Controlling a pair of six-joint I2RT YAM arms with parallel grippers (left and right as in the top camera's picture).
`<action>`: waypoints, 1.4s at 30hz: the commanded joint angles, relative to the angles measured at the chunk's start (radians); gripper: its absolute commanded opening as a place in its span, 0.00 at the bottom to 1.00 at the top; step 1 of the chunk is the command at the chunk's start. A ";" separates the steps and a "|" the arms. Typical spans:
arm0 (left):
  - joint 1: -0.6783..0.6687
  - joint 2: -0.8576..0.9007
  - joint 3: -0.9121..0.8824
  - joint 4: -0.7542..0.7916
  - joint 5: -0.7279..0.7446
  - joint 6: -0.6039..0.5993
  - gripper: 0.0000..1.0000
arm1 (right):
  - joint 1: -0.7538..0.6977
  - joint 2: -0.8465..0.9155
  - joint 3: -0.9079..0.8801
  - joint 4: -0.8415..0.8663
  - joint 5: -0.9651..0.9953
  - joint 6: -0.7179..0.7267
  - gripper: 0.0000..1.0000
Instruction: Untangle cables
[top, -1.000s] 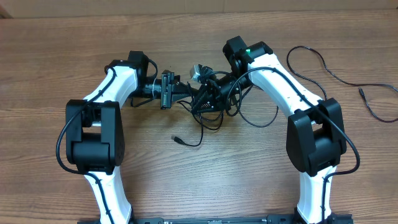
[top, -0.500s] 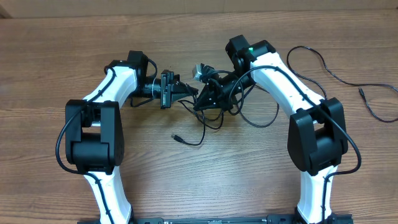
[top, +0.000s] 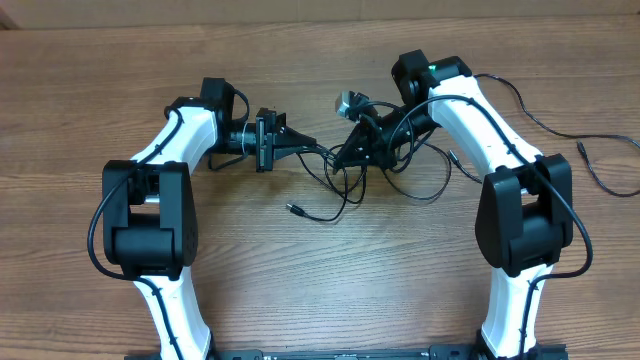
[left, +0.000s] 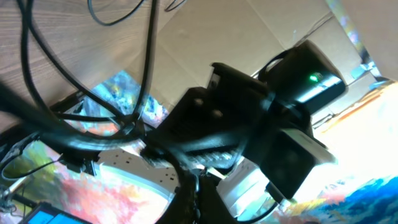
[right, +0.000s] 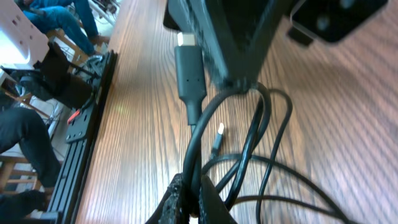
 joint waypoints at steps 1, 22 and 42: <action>0.047 0.005 0.002 0.009 0.027 0.050 0.04 | -0.028 -0.042 0.007 -0.026 0.115 0.001 0.04; 0.042 0.005 0.002 0.131 -0.035 0.074 0.21 | -0.006 -0.041 0.002 -0.092 -0.154 -0.200 0.04; -0.037 0.004 0.002 0.149 0.055 -0.039 0.34 | 0.008 -0.041 0.002 -0.064 -0.201 -0.207 0.04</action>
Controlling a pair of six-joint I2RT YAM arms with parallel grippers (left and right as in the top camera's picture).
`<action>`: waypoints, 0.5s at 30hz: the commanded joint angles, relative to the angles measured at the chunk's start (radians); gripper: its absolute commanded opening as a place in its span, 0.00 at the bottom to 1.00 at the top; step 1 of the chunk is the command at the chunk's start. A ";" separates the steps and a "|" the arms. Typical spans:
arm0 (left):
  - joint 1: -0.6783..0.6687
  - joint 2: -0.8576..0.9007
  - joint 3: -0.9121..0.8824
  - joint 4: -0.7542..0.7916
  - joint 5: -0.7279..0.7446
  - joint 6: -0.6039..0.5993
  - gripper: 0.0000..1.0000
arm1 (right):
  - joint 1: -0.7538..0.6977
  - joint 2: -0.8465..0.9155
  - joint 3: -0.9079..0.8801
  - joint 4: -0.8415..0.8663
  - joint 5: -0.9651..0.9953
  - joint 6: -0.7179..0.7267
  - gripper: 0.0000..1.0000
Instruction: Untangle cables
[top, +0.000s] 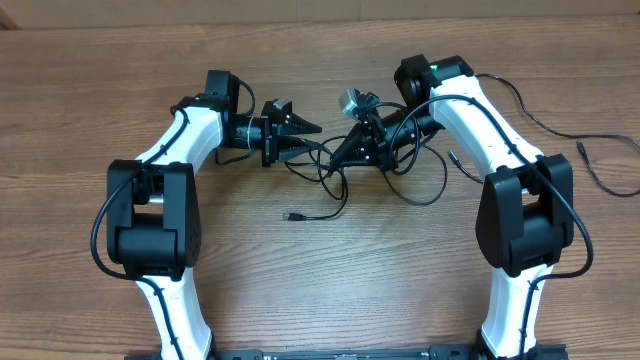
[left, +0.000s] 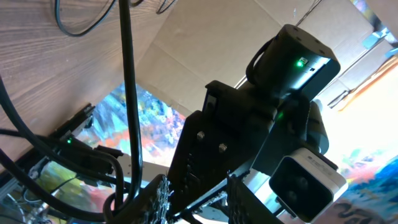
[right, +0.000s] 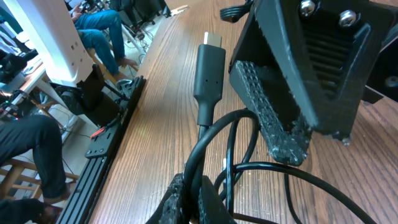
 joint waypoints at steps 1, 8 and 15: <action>-0.009 0.004 0.001 -0.003 0.037 -0.042 0.39 | 0.005 -0.040 0.002 0.012 -0.008 -0.015 0.04; -0.002 0.004 0.001 0.038 0.037 -0.043 0.49 | -0.004 -0.040 0.002 0.043 0.054 -0.015 0.04; 0.004 0.004 0.001 0.039 0.037 -0.043 0.50 | -0.004 -0.040 0.002 0.059 0.143 -0.011 0.04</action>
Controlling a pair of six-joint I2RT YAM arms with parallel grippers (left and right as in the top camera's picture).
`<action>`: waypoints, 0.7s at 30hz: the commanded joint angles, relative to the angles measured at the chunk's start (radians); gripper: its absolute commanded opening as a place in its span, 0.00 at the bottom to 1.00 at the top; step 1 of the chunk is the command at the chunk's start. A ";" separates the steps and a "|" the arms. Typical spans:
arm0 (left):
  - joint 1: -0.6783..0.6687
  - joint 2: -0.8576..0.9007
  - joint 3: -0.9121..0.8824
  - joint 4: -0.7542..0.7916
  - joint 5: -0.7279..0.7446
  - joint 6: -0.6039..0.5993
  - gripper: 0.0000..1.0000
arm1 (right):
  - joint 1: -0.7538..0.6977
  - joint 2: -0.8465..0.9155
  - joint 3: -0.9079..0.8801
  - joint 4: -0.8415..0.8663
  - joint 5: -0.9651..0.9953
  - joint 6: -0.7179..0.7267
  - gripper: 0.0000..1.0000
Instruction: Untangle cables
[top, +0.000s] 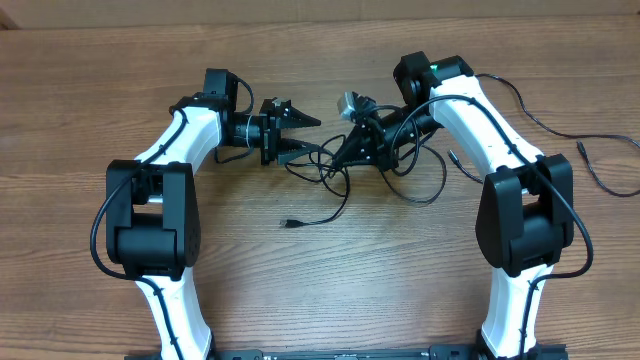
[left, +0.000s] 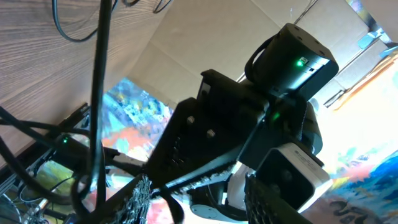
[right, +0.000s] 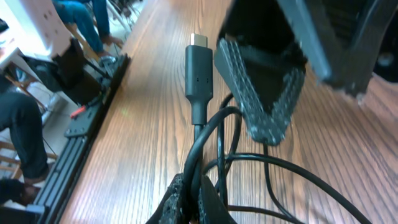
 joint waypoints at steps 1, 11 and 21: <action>0.005 0.004 0.002 0.004 0.027 -0.006 0.50 | -0.003 -0.040 0.002 0.010 0.042 -0.011 0.04; 0.040 0.004 0.002 0.004 0.014 -0.016 0.48 | -0.003 -0.040 0.002 0.190 0.048 0.170 0.04; 0.072 0.004 0.002 0.006 0.006 -0.029 0.47 | -0.003 -0.040 0.002 0.195 0.050 0.169 0.04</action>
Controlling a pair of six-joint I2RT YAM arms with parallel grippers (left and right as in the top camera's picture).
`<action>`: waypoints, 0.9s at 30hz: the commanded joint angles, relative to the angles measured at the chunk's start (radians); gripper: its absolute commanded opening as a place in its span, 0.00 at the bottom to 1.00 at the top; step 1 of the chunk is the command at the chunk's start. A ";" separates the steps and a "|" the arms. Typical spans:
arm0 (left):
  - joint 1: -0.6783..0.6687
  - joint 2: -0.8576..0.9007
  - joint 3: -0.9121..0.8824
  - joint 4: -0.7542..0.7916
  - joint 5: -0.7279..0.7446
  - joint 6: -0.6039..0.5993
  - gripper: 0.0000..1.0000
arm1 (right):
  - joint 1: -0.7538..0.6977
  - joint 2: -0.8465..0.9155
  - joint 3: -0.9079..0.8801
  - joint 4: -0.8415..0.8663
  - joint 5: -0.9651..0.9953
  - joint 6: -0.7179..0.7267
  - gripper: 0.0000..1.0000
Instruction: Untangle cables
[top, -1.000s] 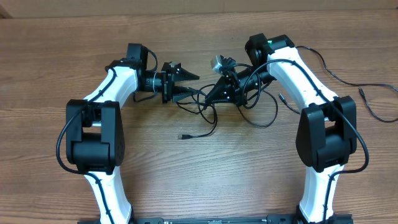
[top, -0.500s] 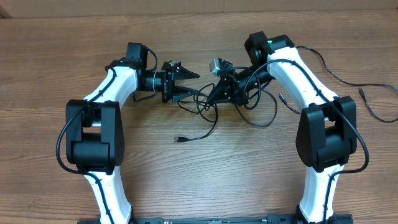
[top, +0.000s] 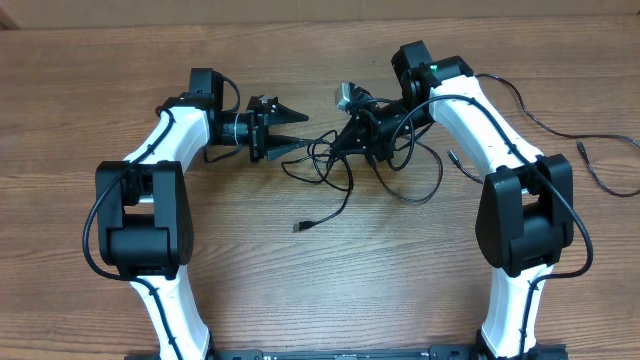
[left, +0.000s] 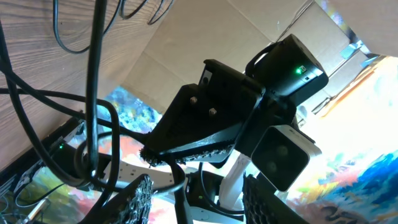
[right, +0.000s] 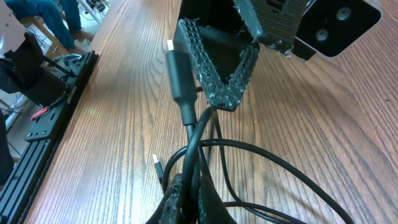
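A tangle of thin black cables (top: 352, 168) lies mid-table. My right gripper (top: 345, 141) is shut on a bunch of those cables (right: 198, 163), lifting them; a large black USB plug (right: 176, 67) sticks up from the bunch toward the left gripper. My left gripper (top: 303, 129) faces it from the left, wide open, with its ribbed fingers (right: 213, 78) just beyond the plug. In the left wrist view a cable loop (left: 179, 184) hangs between the spread fingers (left: 135, 200) without being pinched. One loose plug end (top: 300, 227) rests on the wood below.
A separate black cable (top: 592, 165) trails along the table's right side, with a small connector (top: 452, 155) beside the right arm. A little plug (right: 158, 166) lies on the wood under the held bunch. Both arm bases stand at the near edge.
My left gripper has shifted a little to the left and stays open. The right gripper, still shut on the bunch, has edged up and left; the loose plug end slid slightly right.
At first my left gripper was pressed close against the right one, in among the cables. Then it stood back from the tangle with its fingers apart, then wider. The right gripper has kept the bunch throughout, and the trailing plug end has been shifting about on the table.
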 joint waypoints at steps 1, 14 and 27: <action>0.016 0.004 0.002 0.003 0.008 -0.018 0.46 | -0.003 -0.040 0.003 0.007 -0.002 0.011 0.04; 0.007 0.004 0.002 -0.004 0.005 -0.048 0.44 | 0.027 -0.040 0.003 0.103 -0.086 0.141 0.04; 0.007 0.004 0.002 -0.004 -0.045 -0.063 0.29 | 0.079 -0.040 0.003 0.091 -0.146 0.134 0.04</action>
